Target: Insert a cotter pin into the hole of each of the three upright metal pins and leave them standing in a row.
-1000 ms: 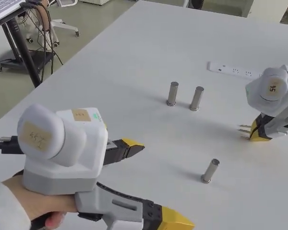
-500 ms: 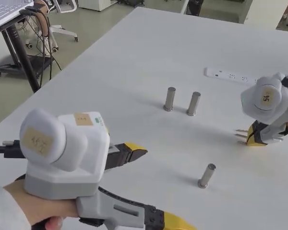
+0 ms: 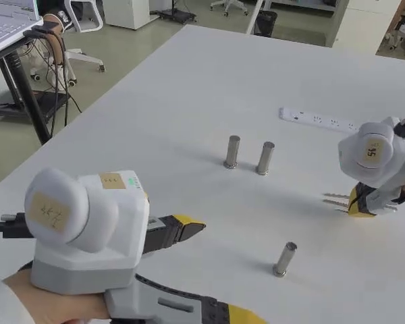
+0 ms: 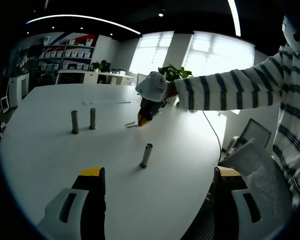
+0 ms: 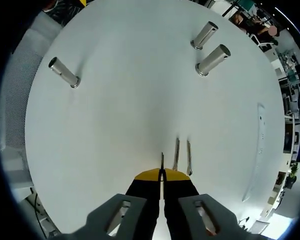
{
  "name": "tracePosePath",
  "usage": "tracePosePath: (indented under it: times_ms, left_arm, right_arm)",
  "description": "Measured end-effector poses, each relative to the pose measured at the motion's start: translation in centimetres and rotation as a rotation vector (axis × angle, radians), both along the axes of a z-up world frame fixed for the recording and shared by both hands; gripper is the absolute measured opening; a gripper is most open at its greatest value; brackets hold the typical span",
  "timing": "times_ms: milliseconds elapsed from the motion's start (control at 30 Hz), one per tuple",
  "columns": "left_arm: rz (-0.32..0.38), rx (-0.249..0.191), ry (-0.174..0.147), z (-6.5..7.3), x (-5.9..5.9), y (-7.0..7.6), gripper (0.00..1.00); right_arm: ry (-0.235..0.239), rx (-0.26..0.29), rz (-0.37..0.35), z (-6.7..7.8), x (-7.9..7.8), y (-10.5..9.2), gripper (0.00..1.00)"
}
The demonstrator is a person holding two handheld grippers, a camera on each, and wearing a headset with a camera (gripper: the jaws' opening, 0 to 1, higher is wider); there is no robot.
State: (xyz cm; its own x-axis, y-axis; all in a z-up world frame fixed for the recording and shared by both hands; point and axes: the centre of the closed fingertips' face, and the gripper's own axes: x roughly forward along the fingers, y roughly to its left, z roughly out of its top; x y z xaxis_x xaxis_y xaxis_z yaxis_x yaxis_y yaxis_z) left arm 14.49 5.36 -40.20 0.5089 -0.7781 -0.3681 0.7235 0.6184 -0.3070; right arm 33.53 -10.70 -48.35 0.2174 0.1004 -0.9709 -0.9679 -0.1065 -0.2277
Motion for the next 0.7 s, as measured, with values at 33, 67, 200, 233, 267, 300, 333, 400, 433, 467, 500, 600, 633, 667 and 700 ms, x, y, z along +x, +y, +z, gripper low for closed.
tracePosePath:
  times_ms: [33,67,200,233,267,300,333,400,433,467,500,600,633,667,700]
  left_arm:
    - [0.000,-0.005,0.007,0.0,0.0,0.0,0.88]
    - [-0.001,-0.006,0.009,0.0,0.0,0.0,0.87]
    - [-0.005,-0.035,0.014,0.5,0.1,-0.2,0.85]
    - [-0.003,-0.044,0.016,0.6,0.2,-0.2,0.85]
    - [0.002,-0.048,0.014,0.7,0.4,-0.2,0.85]
    - [0.005,-0.049,0.012,0.8,0.5,-0.2,0.84]
    - [0.004,-0.046,0.010,0.8,0.6,-0.2,0.84]
    - [0.004,-0.042,0.003,1.0,0.8,-0.3,0.84]
    - [0.003,-0.041,0.002,1.0,0.9,-0.4,0.84]
    - [0.000,-0.042,0.000,1.1,1.0,-0.4,0.83]
    - [-0.001,-0.043,-0.003,1.2,1.0,-0.5,0.83]
    - [-0.004,-0.044,-0.006,1.3,1.3,-0.6,0.83]
    - [-0.005,-0.043,-0.007,1.3,1.4,-0.7,0.82]
    - [-0.006,-0.043,-0.007,1.4,1.4,-0.8,0.82]
    - [-0.008,-0.043,-0.007,1.4,1.5,-0.9,0.81]
  right_arm:
    - [-0.004,0.015,-0.007,0.2,-0.1,0.1,0.00]
    - [-0.010,0.031,-0.015,0.4,-0.3,0.1,0.00]
    - [-0.029,0.068,-0.020,1.3,-0.9,0.2,0.00]
    - [-0.029,0.080,-0.020,1.5,-1.1,0.4,0.00]
    - [-0.035,0.092,-0.023,1.7,-1.2,0.4,0.00]
    - [-0.041,0.103,-0.025,2.0,-1.4,0.5,0.00]
    - [-0.047,0.109,-0.024,2.1,-1.5,0.5,0.00]
    - [-0.059,0.124,-0.020,2.5,-1.8,0.6,0.00]
    - [-0.066,0.133,-0.020,2.8,-2.0,0.6,0.00]
    - [-0.070,0.139,-0.021,2.9,-2.1,0.7,0.00]
    - [-0.076,0.151,-0.030,3.1,-2.2,0.7,0.00]
    - [-0.083,0.170,-0.031,3.5,-2.7,1.0,0.00]
    - [-0.090,0.174,-0.026,3.6,-2.8,1.0,0.00]
    - [-0.095,0.178,-0.025,3.7,-2.9,1.1,0.00]
    - [-0.098,0.186,-0.026,3.9,-2.9,1.2,0.00]
